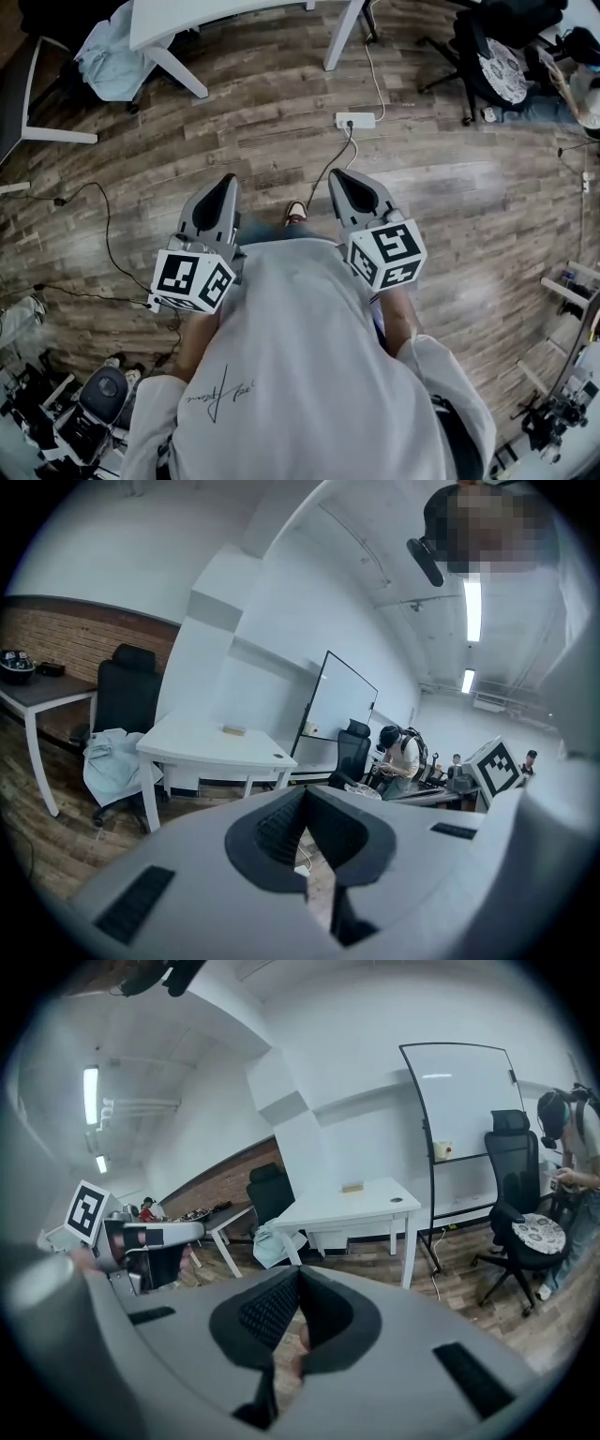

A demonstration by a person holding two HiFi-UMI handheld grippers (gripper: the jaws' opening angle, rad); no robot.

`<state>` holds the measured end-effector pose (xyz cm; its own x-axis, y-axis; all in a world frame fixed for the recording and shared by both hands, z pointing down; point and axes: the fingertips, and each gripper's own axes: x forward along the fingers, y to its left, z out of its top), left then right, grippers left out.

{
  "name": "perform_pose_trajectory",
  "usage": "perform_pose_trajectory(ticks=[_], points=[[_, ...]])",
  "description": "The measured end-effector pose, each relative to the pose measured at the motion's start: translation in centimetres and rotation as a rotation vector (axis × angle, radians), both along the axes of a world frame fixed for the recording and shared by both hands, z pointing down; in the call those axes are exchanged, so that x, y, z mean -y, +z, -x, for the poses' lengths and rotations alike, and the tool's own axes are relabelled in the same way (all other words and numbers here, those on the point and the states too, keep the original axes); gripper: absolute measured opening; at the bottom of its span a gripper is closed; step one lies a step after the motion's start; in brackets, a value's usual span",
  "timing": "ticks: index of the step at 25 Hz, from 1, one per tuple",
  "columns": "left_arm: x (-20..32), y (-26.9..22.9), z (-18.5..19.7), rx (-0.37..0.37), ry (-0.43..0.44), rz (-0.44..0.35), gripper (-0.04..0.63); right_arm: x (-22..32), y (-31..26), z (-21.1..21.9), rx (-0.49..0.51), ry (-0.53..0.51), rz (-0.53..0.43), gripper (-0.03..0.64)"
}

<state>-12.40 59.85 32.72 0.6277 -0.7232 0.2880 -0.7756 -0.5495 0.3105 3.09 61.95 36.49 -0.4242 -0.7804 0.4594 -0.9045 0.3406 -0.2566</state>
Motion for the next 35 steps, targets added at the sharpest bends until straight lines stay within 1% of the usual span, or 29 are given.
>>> perform_pose_trajectory(ticks=[4,9,13,18,24,29,35], points=[[1.2,0.0,-1.0,-0.001,0.007,-0.002,0.006,1.2,0.4,-0.8,0.002,-0.005,0.01,0.009],[3.8,-0.3,-2.2,-0.007,0.028,-0.01,0.006,3.5,0.0,-1.5,0.015,0.002,-0.002,0.009],[6.0,0.0,-2.2,-0.01,0.052,-0.012,0.006,5.6,0.1,-1.1,0.008,0.009,0.001,0.009],[11.3,0.1,-1.4,-0.027,0.052,-0.03,0.006,10.2,0.2,-0.2,-0.019,0.01,-0.003,0.009],[17.6,-0.4,-0.5,-0.048,0.066,-0.024,0.006,16.5,-0.6,1.0,-0.036,0.018,0.01,0.009],[23.1,-0.4,1.2,-0.055,0.079,-0.003,0.006,21.8,-1.0,2.8,-0.051,0.026,0.028,0.009],[29.5,-0.8,3.6,-0.061,0.096,-0.003,0.006,28.1,-1.5,5.3,-0.066,0.034,0.038,0.009]])
